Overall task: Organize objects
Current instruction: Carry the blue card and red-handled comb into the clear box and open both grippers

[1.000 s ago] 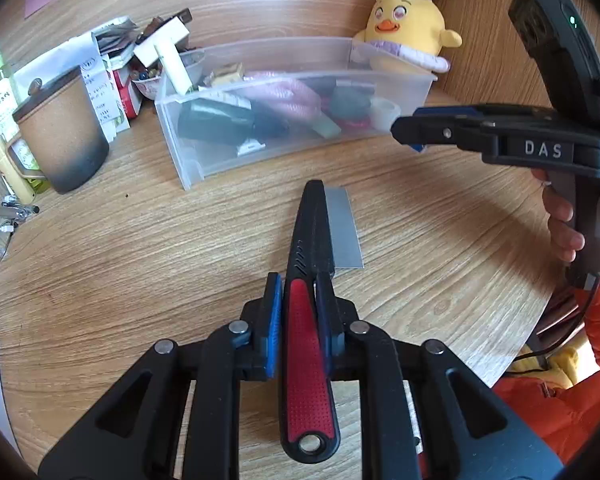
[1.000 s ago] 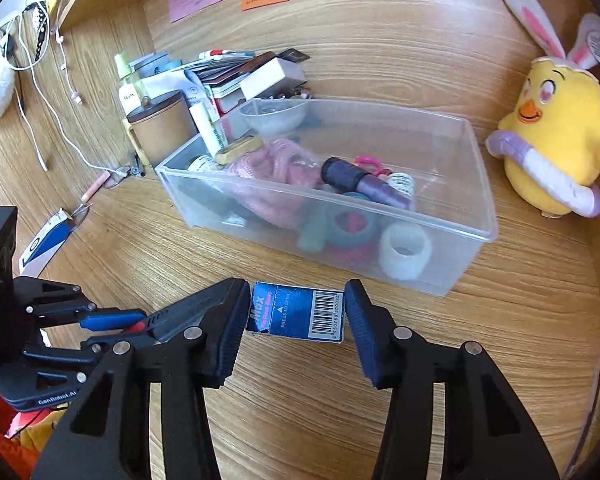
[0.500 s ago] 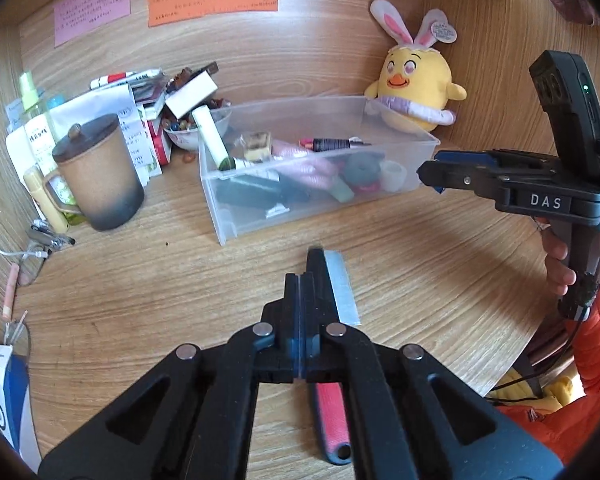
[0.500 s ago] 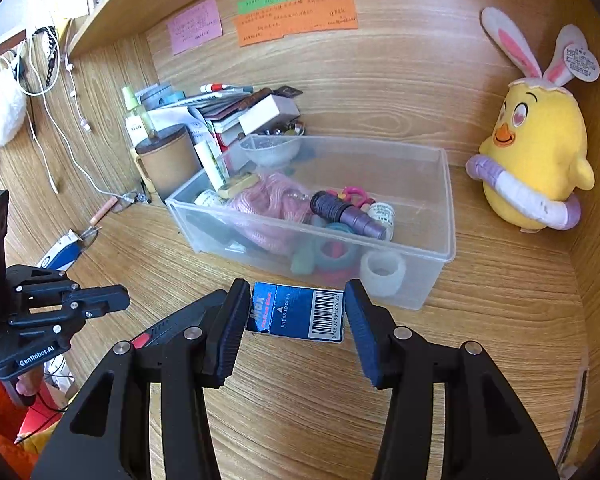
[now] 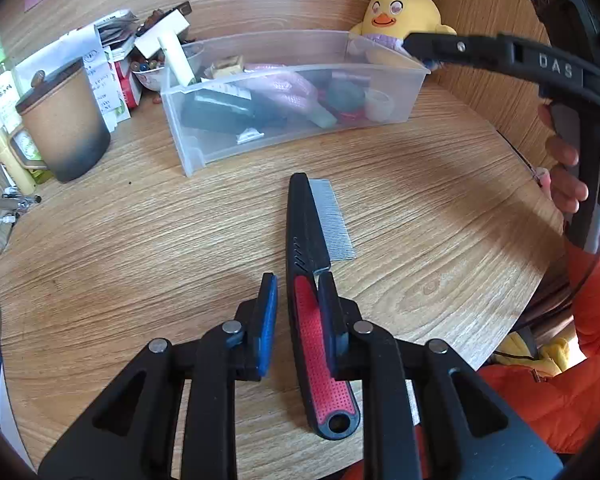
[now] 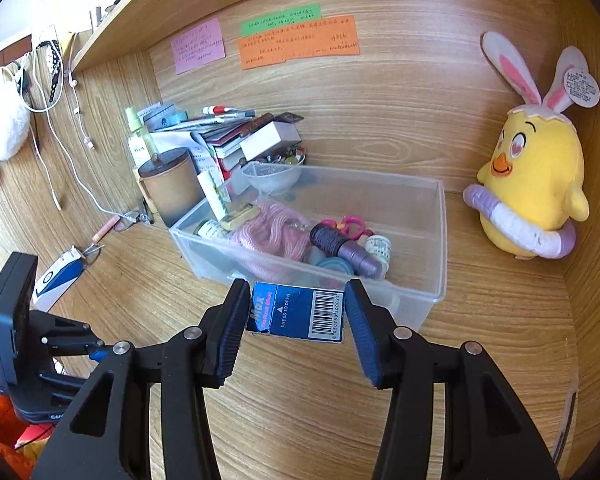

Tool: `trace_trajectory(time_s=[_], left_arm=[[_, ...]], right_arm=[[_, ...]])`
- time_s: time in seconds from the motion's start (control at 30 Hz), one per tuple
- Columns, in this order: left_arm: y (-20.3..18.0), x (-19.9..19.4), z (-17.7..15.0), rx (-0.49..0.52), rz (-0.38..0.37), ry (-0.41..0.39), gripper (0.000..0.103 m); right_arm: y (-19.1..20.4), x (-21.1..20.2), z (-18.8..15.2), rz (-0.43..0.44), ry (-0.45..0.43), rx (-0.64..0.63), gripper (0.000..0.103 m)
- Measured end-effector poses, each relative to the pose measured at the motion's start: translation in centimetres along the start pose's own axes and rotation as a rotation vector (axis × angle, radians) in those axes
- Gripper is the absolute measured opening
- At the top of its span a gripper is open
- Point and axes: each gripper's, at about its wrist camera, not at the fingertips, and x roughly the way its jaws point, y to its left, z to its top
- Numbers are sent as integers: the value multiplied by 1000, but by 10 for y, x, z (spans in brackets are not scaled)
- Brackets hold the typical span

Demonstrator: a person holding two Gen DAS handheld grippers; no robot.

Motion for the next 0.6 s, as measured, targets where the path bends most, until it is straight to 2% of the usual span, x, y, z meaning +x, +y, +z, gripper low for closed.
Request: trace_trajectory(time_s=[0.07,0.27,0.37,0.6], left_arm=[[0,7,-1,-2,-9,27,20],[-9,9,-1,39,58,-2,18],[-12,4,-2,37,115,-48,16],[-2,-23,3,-14,121,-137,16]], right_arm=[[0,0,4,0,-8,-1,46],[1,3,15,-18,-28,-18,46],[-3,9,25,-29,-32,-17,46],[-18,42,46,-58,18,-3,46]])
